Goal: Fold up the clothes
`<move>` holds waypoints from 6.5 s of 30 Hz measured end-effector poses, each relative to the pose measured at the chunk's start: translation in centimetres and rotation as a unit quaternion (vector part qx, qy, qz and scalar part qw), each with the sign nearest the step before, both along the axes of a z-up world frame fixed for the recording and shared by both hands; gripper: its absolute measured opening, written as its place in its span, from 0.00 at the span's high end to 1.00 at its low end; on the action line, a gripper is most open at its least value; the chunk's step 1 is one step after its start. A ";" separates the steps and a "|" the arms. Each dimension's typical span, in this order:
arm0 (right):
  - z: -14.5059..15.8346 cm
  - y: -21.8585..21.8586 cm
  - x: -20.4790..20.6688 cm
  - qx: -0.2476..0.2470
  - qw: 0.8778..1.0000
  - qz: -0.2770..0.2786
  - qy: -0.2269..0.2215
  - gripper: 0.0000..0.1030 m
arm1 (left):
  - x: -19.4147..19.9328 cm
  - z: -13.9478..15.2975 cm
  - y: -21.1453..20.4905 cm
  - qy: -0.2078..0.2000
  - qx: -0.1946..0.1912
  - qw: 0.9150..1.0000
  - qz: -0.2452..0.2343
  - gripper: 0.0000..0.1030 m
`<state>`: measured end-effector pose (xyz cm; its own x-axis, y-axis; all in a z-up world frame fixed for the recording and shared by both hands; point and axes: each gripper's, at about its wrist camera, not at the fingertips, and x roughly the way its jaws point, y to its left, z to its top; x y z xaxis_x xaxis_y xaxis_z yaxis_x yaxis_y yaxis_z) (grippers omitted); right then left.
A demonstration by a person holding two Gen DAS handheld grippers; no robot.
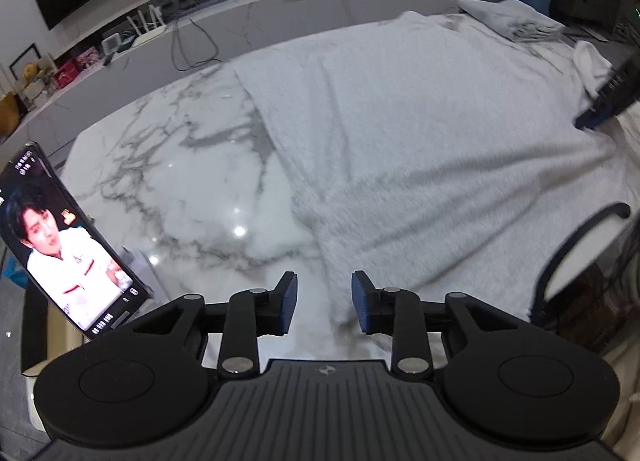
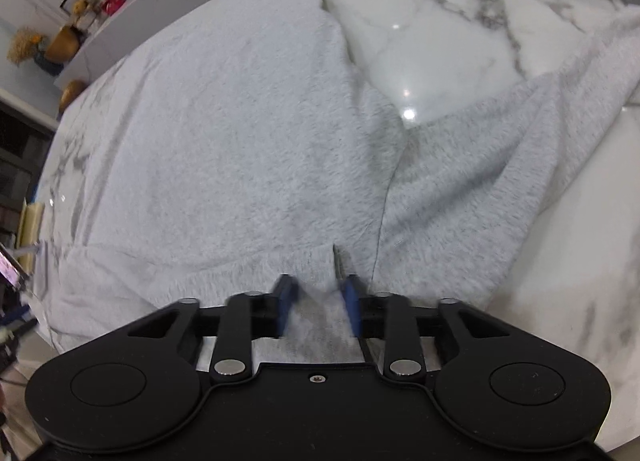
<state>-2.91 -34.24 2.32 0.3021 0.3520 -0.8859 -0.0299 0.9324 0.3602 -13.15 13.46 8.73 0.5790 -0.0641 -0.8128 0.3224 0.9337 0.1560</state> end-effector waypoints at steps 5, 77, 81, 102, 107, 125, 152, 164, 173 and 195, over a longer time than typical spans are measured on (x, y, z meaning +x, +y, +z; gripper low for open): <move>4.2 0.6 -0.6 -0.006 0.999 0.015 -0.043 0.95 | 3.6 0.6 0.1 -0.043 -0.019 0.999 0.019 0.72; 13.9 42.3 29.8 -0.222 0.882 0.293 -0.296 0.97 | 12.6 -4.9 3.3 0.104 -0.067 0.992 0.009 0.93; 10.6 42.4 31.3 -0.235 0.894 0.273 -0.265 0.91 | 13.0 -5.0 3.8 0.110 -0.081 0.991 0.009 0.93; 3.3 35.2 34.3 -0.063 0.987 0.102 -0.104 0.75 | 12.6 -5.0 3.2 0.098 -0.060 0.993 0.002 0.93; 1.8 35.9 35.4 -0.038 0.992 0.066 -0.100 1.00 | 12.8 -5.1 3.1 0.096 -0.062 0.993 -0.002 0.93; 2.0 35.7 36.5 -0.065 0.993 0.055 -0.081 0.70 | 12.9 -5.2 2.6 0.101 -0.048 0.994 -0.004 0.93; 0.5 36.0 37.9 -0.024 0.999 0.019 -0.045 0.73 | 13.2 -5.1 1.7 0.109 -0.015 0.994 -0.018 0.94; 0.9 37.4 36.8 -0.072 0.993 0.030 -0.088 0.99 | 13.2 -5.2 1.7 0.106 -0.014 0.994 -0.021 0.94; 3.6 39.1 37.5 -0.181 0.959 0.117 -0.184 0.96 | 13.2 -5.2 1.6 0.107 -0.013 0.994 -0.022 0.94; 2.1 33.4 24.2 -0.092 0.979 0.167 -0.076 0.77 | 13.1 -5.1 1.6 0.103 -0.016 0.995 -0.010 0.94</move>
<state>21.33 -0.82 4.41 0.3302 0.2918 -0.8977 -0.3839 0.9103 0.1547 -0.07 15.02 3.61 0.3992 -0.1004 -0.9113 0.3621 0.9304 0.0562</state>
